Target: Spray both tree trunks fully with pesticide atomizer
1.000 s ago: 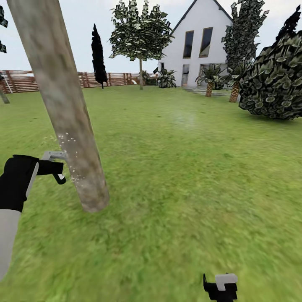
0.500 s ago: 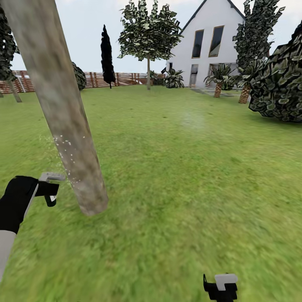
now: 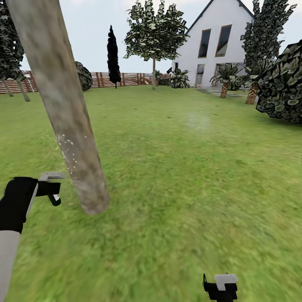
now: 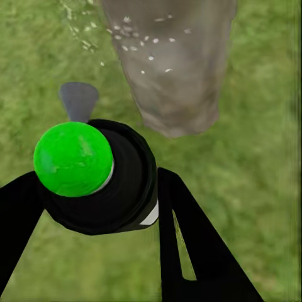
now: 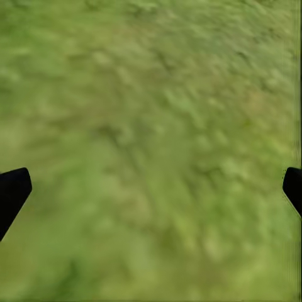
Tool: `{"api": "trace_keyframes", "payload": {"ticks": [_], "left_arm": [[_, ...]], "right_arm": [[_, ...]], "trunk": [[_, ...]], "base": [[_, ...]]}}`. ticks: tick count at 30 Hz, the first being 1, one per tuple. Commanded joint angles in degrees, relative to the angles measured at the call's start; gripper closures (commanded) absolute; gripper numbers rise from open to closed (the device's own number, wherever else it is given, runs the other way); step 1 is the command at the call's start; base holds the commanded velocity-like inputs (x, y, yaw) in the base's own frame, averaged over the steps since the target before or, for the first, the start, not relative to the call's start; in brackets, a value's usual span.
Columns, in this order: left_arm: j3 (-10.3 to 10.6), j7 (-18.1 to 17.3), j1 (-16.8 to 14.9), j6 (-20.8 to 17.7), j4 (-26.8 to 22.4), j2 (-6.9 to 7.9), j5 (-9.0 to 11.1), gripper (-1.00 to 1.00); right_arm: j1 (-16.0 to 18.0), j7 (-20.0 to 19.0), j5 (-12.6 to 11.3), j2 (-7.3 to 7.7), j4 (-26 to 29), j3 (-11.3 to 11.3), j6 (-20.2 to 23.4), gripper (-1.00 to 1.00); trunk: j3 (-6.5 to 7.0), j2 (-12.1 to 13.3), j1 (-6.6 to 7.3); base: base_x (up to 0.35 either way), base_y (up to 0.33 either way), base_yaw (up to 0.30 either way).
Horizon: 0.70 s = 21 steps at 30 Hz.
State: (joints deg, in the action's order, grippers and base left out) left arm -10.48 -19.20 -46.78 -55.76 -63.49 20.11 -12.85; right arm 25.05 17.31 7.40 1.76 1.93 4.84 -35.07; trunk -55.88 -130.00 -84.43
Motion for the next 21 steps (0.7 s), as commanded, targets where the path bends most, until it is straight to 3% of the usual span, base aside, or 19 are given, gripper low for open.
{"api": "trace_keyframes", "payload": {"ticks": [1,9,15,18,21], "left_arm": [[1.56,0.10,0.01,0.04,0.03,-0.05,-0.23,1.00],[1.99,0.18,-0.02,0.04,0.04,-0.01,-0.45,1.00],[1.92,0.20,0.04,0.04,0.51,0.35,-0.50,1.00],[2.26,0.22,0.83,0.04,0.80,-0.33,-0.30,1.00],[2.30,0.28,0.80,-0.02,0.18,-2.29,-0.32,1.00]], "right_arm": [[0.00,0.00,-0.01,0.00,0.00,0.00,0.00,-1.00],[0.00,0.00,-0.01,0.00,0.00,0.00,0.00,-1.00],[0.00,0.00,-0.01,0.00,0.00,0.02,0.00,-1.00],[0.00,0.00,0.02,0.00,0.00,0.08,0.00,-1.00],[0.00,0.00,0.00,0.00,0.00,0.01,0.00,-1.00]], "trunk": [[0.00,0.00,0.00],[0.00,0.00,0.00],[0.00,0.00,0.00],[0.00,0.00,0.00],[0.00,0.00,0.00]], "base": [[0.102,-0.262,0.000],[0.067,-0.265,0.001],[0.011,-0.271,0.233],[0.145,-0.260,0.278],[0.212,-0.212,0.219]]}}
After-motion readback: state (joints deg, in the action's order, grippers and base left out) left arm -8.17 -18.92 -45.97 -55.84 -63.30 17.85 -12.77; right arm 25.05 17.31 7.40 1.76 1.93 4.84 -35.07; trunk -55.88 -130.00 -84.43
